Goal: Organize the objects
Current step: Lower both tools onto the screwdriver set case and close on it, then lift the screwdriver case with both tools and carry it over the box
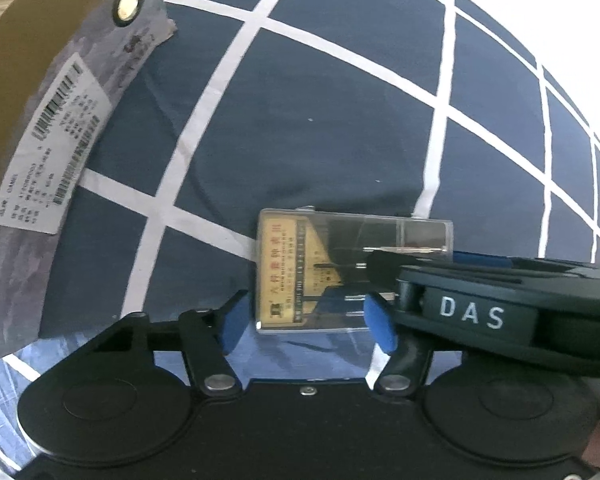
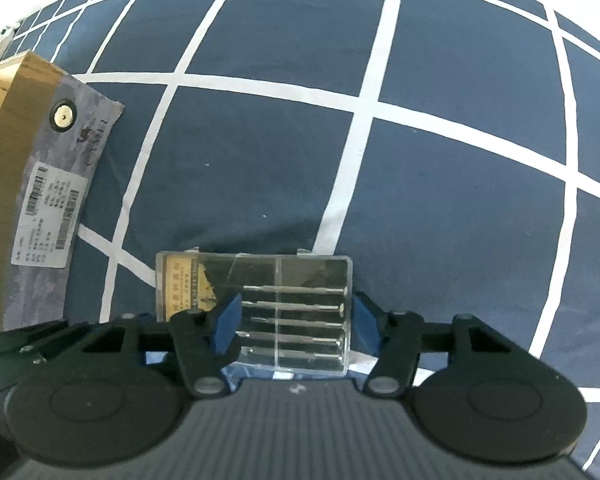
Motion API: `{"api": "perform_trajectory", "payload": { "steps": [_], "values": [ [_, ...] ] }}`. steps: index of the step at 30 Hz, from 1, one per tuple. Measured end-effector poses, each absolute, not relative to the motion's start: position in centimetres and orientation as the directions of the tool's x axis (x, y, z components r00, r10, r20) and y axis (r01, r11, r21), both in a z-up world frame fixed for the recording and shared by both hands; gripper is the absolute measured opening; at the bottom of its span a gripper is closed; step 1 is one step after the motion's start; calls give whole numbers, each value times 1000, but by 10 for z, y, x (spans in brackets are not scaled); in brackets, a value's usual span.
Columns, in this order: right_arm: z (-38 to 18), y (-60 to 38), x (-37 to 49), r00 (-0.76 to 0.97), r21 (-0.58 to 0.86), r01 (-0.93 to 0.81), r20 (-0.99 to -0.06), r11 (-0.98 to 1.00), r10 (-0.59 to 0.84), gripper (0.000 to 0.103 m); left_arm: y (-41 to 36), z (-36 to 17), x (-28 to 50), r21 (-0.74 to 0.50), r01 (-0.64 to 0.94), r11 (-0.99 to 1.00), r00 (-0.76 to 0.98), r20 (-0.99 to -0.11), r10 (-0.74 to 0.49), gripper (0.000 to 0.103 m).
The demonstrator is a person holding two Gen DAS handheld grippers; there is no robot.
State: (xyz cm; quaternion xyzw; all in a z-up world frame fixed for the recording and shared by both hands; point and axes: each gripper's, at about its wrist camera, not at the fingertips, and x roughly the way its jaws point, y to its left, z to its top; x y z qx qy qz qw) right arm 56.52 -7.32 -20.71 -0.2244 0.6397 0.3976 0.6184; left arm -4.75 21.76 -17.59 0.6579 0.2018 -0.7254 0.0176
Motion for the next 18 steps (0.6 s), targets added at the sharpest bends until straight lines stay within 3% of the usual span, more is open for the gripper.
{"api": "perform_trajectory", "payload": {
  "steps": [18],
  "values": [
    [-203,-73,555,-106,222,-758,-970,614,220,58,204,-166,-51,-250,248,-936,-153,-964,217,58]
  ]
}}
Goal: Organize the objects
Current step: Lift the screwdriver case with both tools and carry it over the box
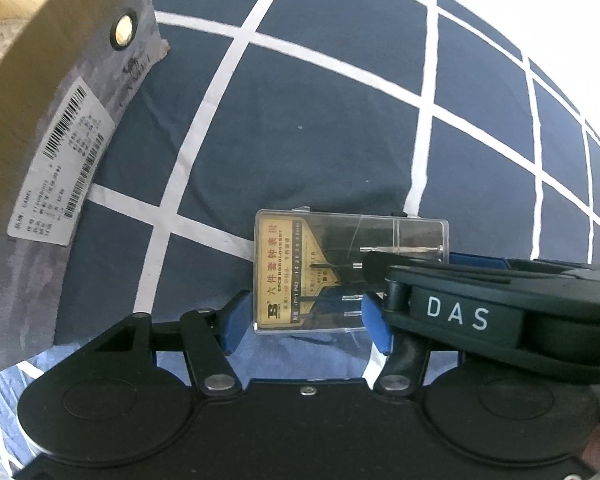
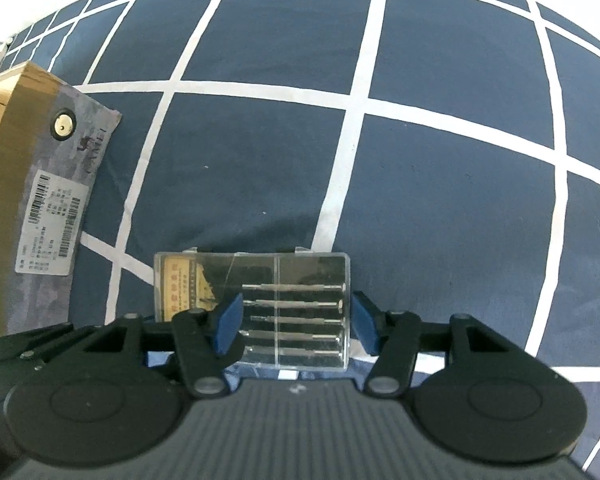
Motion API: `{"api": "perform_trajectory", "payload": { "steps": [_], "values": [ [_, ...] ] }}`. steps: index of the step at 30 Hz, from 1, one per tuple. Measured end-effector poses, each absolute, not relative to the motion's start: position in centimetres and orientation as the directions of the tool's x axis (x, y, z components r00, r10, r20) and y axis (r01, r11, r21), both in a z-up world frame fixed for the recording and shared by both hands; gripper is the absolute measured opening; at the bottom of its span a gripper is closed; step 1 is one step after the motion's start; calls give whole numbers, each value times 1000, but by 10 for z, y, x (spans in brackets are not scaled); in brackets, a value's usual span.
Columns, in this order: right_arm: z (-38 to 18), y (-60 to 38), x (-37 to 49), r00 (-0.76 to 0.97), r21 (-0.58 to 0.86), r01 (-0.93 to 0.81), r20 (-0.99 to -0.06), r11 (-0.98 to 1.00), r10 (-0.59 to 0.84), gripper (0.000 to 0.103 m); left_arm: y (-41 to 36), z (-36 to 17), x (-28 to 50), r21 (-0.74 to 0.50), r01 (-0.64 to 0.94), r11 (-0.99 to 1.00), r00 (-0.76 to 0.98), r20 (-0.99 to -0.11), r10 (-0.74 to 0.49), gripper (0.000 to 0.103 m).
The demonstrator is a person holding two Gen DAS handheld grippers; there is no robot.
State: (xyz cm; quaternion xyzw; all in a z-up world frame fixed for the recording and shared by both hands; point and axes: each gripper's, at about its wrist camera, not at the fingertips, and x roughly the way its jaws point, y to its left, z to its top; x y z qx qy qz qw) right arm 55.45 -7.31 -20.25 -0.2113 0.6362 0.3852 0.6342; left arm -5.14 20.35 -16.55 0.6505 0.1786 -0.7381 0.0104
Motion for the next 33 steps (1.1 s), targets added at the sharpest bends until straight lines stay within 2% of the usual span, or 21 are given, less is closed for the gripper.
{"api": "perform_trajectory", "payload": {
  "steps": [22,33],
  "values": [
    [-102,-123,508,-7,229,-751,-941,619,339,58,191,-84,19,-224,154,-962,-286,-942,174,59],
    [-73,-121,461,4,244,-770,-922,589,387,58,156,-59,48,-206,156,-966,-326,-934,146,59]
  ]
}}
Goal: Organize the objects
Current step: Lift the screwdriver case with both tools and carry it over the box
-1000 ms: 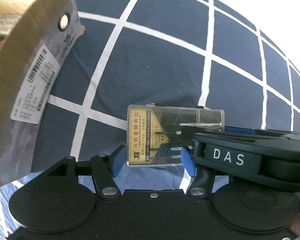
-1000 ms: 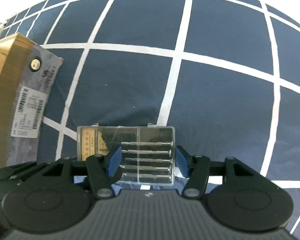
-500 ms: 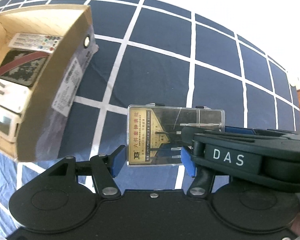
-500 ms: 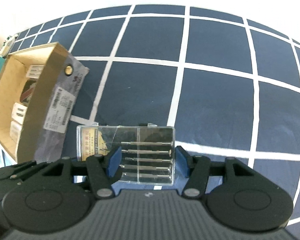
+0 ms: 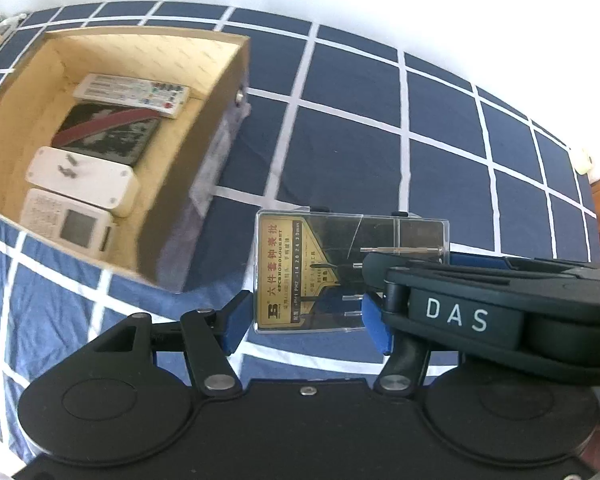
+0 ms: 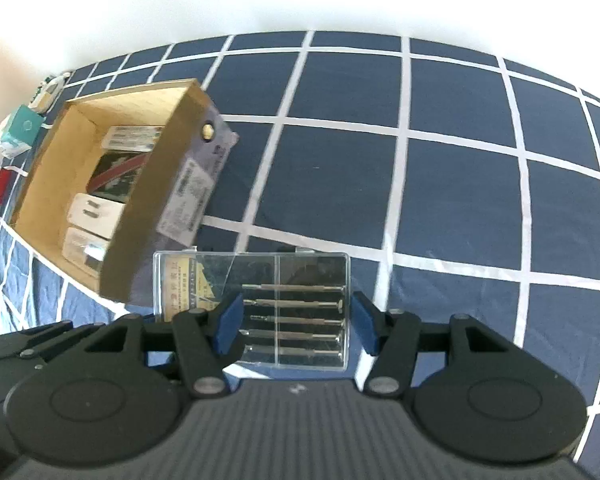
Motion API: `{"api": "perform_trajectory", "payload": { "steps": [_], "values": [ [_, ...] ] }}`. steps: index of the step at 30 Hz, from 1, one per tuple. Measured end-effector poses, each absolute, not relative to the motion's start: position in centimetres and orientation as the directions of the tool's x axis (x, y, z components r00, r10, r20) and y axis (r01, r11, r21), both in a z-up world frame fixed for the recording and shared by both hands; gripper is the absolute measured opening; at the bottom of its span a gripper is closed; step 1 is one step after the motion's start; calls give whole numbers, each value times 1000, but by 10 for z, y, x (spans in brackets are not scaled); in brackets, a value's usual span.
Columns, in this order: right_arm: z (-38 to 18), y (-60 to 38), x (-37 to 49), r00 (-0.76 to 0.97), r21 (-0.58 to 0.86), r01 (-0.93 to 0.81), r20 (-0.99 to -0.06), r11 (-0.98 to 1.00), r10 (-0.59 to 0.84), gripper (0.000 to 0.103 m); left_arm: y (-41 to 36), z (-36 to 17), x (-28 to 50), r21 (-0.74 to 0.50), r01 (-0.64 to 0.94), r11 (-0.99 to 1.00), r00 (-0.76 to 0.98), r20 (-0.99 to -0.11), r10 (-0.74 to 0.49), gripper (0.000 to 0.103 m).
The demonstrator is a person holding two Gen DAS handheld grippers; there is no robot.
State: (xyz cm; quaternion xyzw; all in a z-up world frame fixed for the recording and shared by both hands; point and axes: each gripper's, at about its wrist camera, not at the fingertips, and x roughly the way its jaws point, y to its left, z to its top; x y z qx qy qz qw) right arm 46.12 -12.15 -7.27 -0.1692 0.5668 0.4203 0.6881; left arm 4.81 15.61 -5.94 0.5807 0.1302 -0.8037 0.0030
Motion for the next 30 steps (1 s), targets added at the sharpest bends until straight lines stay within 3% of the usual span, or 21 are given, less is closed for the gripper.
{"api": "perform_trajectory", "payload": {
  "steps": [30],
  "values": [
    [-38,29,316,67,280,-683,-896,675,439,58,-51,-31,38,-158,-65,-985,-335,-927,170,59]
  ]
}}
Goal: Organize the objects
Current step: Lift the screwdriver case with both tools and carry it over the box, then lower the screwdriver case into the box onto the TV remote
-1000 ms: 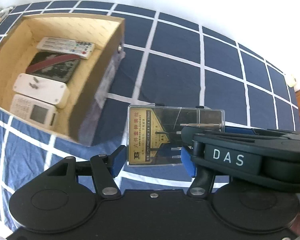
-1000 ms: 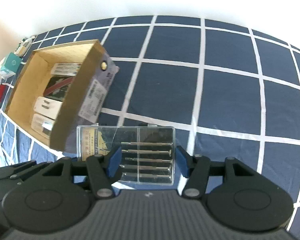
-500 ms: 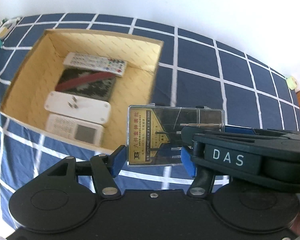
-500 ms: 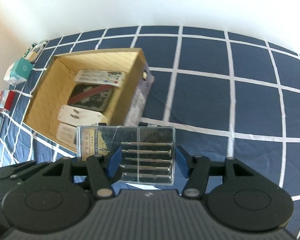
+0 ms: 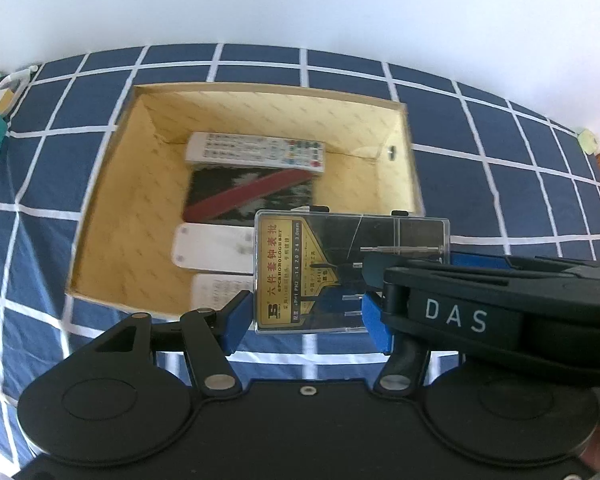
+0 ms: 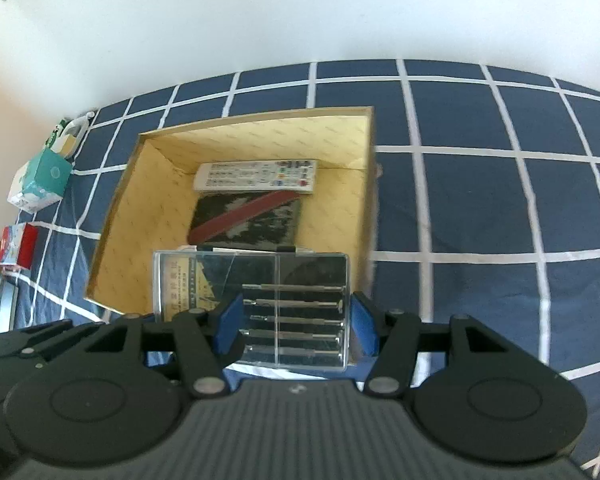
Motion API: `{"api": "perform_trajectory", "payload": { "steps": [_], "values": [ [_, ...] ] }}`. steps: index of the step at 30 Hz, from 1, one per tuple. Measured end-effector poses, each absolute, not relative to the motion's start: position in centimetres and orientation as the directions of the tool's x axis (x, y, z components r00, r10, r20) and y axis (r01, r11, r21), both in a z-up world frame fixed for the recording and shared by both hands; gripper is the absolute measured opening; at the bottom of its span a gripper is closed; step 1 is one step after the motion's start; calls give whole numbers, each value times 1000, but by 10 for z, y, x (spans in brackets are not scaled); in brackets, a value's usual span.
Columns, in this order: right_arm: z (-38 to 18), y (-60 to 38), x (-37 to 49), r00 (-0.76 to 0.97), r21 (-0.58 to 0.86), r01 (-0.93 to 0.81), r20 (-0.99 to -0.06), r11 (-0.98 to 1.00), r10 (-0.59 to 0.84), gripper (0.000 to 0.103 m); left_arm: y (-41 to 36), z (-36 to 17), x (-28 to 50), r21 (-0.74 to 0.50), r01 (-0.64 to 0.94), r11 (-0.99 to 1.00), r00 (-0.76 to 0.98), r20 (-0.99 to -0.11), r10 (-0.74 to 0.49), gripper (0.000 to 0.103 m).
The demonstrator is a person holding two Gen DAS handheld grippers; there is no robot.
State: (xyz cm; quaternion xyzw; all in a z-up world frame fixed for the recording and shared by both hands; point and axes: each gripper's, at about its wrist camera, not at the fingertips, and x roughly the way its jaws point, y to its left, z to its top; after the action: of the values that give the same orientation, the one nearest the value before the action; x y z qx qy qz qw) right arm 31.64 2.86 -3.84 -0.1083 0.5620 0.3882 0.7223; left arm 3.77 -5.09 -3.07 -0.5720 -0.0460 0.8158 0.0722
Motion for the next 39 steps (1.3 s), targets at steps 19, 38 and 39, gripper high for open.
{"api": "perform_trajectory", "payload": {
  "steps": [19,38,39],
  "values": [
    [-65,132,309,44,266,-679,-916,685,400,58,-112,-65,-38,-180,-105,-978,-275,-940,202,59],
    [-143,207,362,-34,263,-647,-947,716,318,58,-108,-139,-126,-199,-132,-971,-151,-964,218,59],
    [-145,209,365,-34,262,-646,-948,717,316,58,-108,-140,-128,-199,-132,-971,-150,-964,218,59]
  ]
}}
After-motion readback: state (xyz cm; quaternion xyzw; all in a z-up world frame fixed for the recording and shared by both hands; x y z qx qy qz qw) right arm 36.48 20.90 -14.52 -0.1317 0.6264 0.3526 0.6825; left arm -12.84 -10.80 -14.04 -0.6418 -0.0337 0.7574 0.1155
